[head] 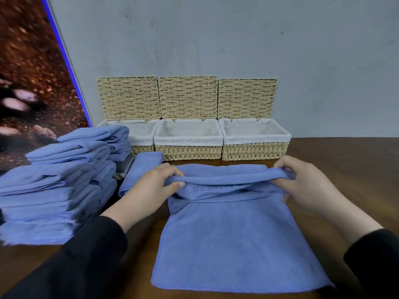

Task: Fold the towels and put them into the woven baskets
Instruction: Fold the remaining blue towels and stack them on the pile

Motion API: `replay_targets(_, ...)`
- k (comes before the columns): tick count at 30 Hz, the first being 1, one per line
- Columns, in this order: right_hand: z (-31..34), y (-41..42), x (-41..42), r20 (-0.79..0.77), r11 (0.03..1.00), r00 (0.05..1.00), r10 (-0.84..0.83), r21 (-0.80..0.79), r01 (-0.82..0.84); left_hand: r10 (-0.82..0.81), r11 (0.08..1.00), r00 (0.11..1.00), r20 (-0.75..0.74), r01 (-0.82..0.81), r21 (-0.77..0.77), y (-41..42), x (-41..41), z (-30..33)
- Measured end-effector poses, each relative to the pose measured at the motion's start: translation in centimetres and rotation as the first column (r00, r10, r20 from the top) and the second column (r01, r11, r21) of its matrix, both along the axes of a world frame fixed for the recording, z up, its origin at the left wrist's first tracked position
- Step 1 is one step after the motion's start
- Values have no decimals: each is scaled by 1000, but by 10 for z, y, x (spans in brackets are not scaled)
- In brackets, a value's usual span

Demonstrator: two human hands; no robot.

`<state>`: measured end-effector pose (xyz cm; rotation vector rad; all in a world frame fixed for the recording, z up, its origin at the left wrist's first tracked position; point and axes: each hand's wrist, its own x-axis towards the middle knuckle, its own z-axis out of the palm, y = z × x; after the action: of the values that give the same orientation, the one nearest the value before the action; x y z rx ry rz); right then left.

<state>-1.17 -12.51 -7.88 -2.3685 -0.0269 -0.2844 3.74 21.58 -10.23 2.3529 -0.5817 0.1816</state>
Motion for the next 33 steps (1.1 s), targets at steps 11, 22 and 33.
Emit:
replay_targets(11, -53, -11, -99, 29, 960, 960, 279, -28, -279, -143, 979, 989, 31, 137, 149, 22, -96, -46)
replay_targets(22, -57, -3, -85, -30, 980, 984, 175, -87, -177, -61, 985, 996, 62, 50, 166, 16, -63, -46)
replay_targets(33, -70, -23, -114, -81, 891, 917, 391, -216, -399, -135, 951, 991, -8, 132, 279, 33, -85, -66)
